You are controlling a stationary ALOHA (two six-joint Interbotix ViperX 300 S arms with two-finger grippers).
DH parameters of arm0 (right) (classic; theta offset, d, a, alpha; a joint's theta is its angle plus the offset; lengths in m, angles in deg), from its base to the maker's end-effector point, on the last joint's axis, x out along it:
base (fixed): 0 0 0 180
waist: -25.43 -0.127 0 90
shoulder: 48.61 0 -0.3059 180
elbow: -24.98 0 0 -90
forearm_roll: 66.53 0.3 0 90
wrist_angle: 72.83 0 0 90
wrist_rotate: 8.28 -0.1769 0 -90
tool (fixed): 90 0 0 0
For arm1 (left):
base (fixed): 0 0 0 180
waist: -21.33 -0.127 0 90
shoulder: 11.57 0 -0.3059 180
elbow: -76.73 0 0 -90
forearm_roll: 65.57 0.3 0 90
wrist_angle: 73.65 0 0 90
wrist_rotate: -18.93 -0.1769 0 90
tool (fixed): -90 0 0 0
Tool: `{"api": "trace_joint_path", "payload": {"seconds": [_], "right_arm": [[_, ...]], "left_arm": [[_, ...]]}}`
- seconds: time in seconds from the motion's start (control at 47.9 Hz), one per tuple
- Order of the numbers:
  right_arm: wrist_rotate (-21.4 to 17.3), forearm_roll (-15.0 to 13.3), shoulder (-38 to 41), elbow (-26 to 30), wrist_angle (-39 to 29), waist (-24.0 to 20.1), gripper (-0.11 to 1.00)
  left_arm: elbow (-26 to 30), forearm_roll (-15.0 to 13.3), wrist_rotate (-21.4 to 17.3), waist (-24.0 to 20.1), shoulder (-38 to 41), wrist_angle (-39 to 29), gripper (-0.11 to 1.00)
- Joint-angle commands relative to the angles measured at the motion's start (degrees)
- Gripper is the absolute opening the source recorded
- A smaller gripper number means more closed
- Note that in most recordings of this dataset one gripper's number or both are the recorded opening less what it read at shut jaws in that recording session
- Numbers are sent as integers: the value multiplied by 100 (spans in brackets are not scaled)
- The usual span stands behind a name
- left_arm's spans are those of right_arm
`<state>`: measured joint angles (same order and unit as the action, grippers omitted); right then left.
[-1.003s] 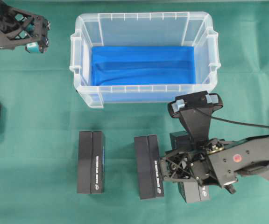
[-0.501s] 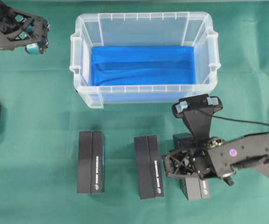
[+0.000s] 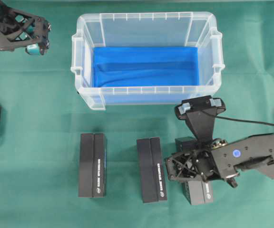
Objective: Take out the box from the case.
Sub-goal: 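Lower the box onto the cloth right of the middle box, then open the right gripper and raise it off the box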
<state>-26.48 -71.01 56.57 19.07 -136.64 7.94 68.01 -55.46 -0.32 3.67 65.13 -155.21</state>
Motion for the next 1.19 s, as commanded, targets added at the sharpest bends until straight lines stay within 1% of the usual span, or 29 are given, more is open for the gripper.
{"api": "trace_joint_path", "payload": {"seconds": [0.0,0.188,0.313,0.418,0.48,0.564,0.961,1.086,1.17], "right_arm": [[18,9,-123,70,35,0,67],[9,-44,-149,62,-18,0,67],[-26,-44,-158,88,-246,0,67],[-26,-70,-158,141,-422,0,89],[-35,-114,-158,176,-475,0,95],[-35,-176,-158,193,-492,0,94],[-26,-176,-176,334,-545,0,93],[-26,-176,-281,475,-703,0,93],[-26,-193,-387,598,-923,26,93]], "left_arm": [[53,18,-9,0,-79,9,94],[62,18,-9,0,-79,9,94],[53,18,-18,0,-79,9,94],[62,18,-18,0,-79,18,94],[62,18,-9,0,-88,26,94],[62,18,-18,0,-79,26,95],[62,18,-18,0,-79,35,94],[62,18,-18,0,-79,26,94],[62,18,-9,0,-79,26,94]]}}
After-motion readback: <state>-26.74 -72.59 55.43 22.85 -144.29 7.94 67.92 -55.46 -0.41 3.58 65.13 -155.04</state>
